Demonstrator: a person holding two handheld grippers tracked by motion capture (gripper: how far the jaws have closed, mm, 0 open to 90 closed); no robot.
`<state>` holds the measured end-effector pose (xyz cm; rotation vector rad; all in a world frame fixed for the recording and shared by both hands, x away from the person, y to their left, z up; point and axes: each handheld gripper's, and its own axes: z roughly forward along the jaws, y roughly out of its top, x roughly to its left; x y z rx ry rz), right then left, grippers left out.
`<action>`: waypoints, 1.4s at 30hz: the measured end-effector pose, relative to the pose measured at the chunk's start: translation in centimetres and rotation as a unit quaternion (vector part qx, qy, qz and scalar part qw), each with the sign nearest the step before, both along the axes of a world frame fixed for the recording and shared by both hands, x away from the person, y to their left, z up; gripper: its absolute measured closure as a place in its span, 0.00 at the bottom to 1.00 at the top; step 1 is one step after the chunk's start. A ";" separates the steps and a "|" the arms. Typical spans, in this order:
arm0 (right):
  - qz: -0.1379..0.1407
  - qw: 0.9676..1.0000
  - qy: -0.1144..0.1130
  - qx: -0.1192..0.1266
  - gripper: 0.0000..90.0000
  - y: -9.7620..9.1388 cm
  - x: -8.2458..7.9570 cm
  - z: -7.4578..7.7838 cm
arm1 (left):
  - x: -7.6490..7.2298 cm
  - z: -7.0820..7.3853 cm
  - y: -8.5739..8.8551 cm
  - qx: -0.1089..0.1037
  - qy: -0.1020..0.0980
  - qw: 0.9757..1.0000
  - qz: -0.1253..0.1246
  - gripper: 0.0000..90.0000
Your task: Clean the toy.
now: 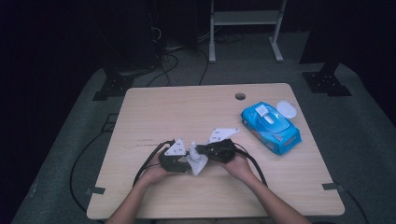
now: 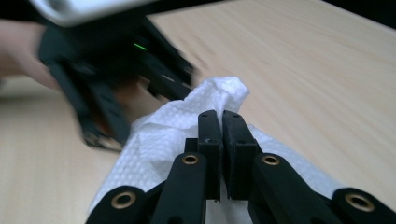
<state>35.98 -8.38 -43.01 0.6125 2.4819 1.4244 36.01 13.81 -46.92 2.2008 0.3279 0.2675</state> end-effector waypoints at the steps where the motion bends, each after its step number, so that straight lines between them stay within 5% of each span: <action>1: -0.012 1.000 -0.004 -0.008 0.96 -0.8 0.2 0.1 | 0.0 0.0 0.0 -0.001 0.000 1.000 0.000 0.64; 3: -0.034 0.999 -0.011 -0.023 0.96 -2.4 0.7 0.1 | 0.1 0.0 0.0 -0.001 -0.002 1.000 0.003 0.64; 9: -0.067 0.998 0.001 -0.007 0.96 -5.5 1.0 -0.2 | 0.2 -0.1 -0.1 -0.001 -0.004 1.000 0.005 0.64; 14: -0.069 0.997 -0.005 -0.015 0.96 -5.2 0.7 -0.2 | 0.3 -0.1 0.0 -0.001 0.001 1.000 0.009 0.63; 21: -0.061 0.998 -0.006 -0.008 0.96 -5.5 0.4 -0.3 | 0.6 -0.2 0.1 -0.010 0.038 0.999 0.037 0.57; 26: -0.057 0.998 -0.012 -0.010 0.96 -5.8 -0.4 -0.5 | 0.6 -0.1 0.1 -0.031 0.062 0.997 0.039 0.52; 32: -0.052 0.999 -0.003 -0.007 0.96 -6.2 -1.3 -0.6 | 0.1 0.1 0.0 -0.042 0.066 0.996 0.030 0.41; 40: -0.042 0.999 0.001 -0.021 0.96 -6.1 -2.5 -1.4 | -0.7 0.5 -0.2 -0.025 0.016 0.999 0.019 0.34; 42: -0.041 0.999 0.008 -0.030 0.95 -6.0 -2.4 -1.8 | -0.9 0.6 0.0 -0.034 0.016 0.999 0.012 0.34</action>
